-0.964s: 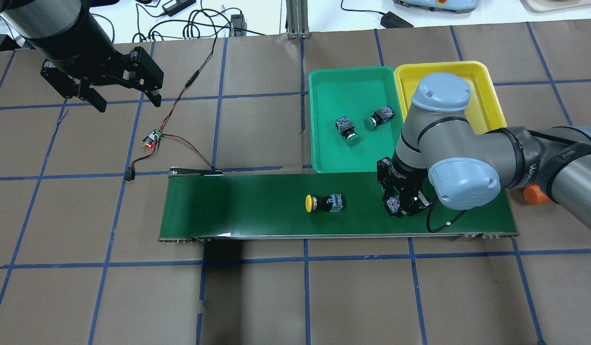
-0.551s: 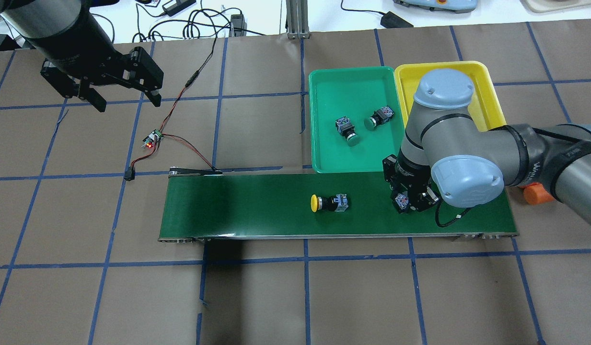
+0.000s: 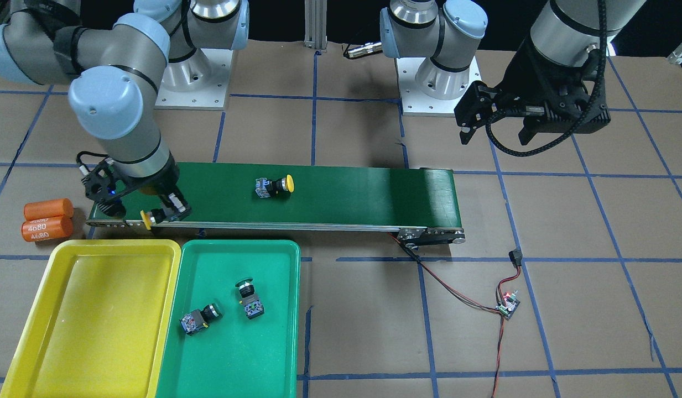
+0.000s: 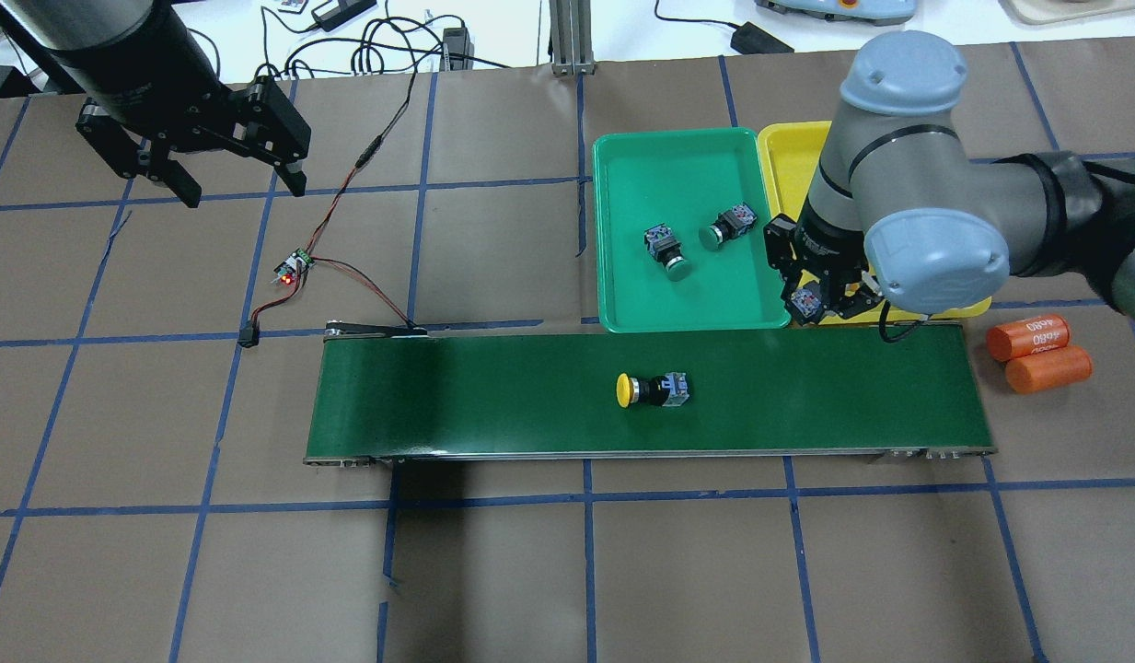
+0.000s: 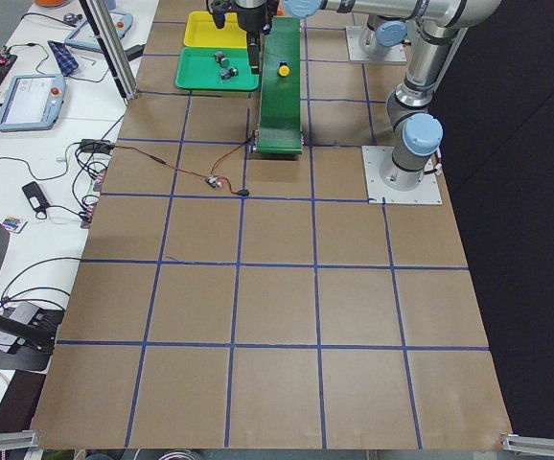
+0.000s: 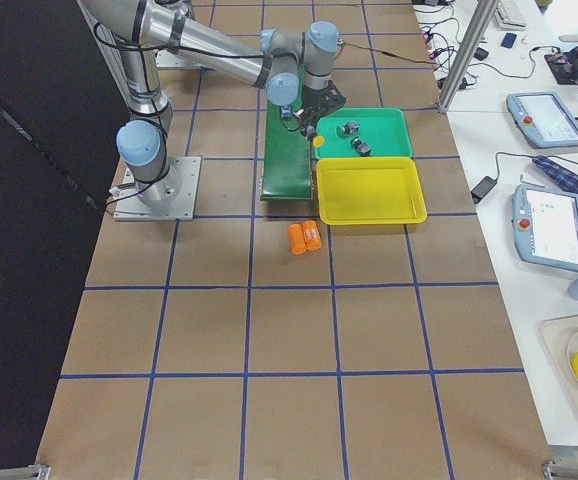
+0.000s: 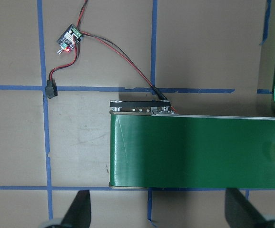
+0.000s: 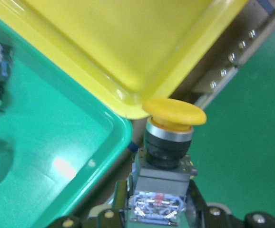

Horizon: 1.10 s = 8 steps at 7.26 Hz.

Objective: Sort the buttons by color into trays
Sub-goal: 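Lift the yellow-capped button and release it into the yellow tray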

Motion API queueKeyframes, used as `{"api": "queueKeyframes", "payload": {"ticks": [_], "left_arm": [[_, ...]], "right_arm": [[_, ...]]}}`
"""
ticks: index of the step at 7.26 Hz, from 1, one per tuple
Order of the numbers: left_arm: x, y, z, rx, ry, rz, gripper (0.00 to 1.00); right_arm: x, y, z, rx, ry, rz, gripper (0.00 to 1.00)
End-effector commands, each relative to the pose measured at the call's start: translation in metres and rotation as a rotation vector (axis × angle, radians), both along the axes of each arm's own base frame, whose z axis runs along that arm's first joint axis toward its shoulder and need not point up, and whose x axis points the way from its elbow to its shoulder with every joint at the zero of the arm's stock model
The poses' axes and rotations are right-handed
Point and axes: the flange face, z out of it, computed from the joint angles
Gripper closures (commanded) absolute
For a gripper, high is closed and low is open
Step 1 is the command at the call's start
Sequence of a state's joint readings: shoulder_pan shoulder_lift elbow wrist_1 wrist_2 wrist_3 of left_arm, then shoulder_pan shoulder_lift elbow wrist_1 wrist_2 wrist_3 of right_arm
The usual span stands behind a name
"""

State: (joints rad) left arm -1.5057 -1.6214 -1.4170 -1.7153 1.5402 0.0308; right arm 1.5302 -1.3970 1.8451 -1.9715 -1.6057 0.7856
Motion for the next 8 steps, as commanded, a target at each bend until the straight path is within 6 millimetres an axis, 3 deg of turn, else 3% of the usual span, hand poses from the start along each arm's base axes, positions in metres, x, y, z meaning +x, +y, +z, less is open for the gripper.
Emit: {"api": "queueKeyframes", "payload": {"ticks": [1, 2, 3, 4, 5, 6, 7, 8], "left_arm": [[-0.01, 0.002, -0.001, -0.008, 0.001, -0.02, 0.0], [-0.01, 0.002, -0.002, -0.006, 0.001, -0.019, 0.0], [-0.01, 0.005, 0.0, -0.009, 0.0, -0.019, 0.0], [-0.009, 0.007, 0.001, -0.011, 0.0, -0.019, 0.0], [-0.01, 0.015, 0.005, -0.017, -0.002, -0.022, 0.0], [-0.01, 0.02, 0.007, -0.021, -0.003, -0.024, 0.0], [-0.011, 0.022, 0.006, -0.02, -0.002, -0.025, 0.0], [-0.011, 0.022, 0.006, -0.02, -0.002, -0.028, 0.0]], "right_arm": [[-0.083, -0.072, -0.02, -0.051, 0.005, 0.117, 1.0], [-0.097, -0.095, -0.043, -0.056, 0.003, 0.11, 1.0], [-0.1, -0.109, -0.051, -0.094, 0.014, 0.113, 1.0], [-0.101, -0.107, -0.059, -0.085, 0.015, 0.11, 0.18], [-0.102, -0.104, -0.055, -0.08, 0.009, 0.108, 0.0], [-0.102, -0.1, -0.053, -0.059, 0.004, 0.104, 0.0], [-0.099, -0.085, -0.028, -0.022, -0.005, 0.103, 0.0], [-0.09, -0.054, 0.017, 0.018, -0.025, 0.097, 0.0]]}}
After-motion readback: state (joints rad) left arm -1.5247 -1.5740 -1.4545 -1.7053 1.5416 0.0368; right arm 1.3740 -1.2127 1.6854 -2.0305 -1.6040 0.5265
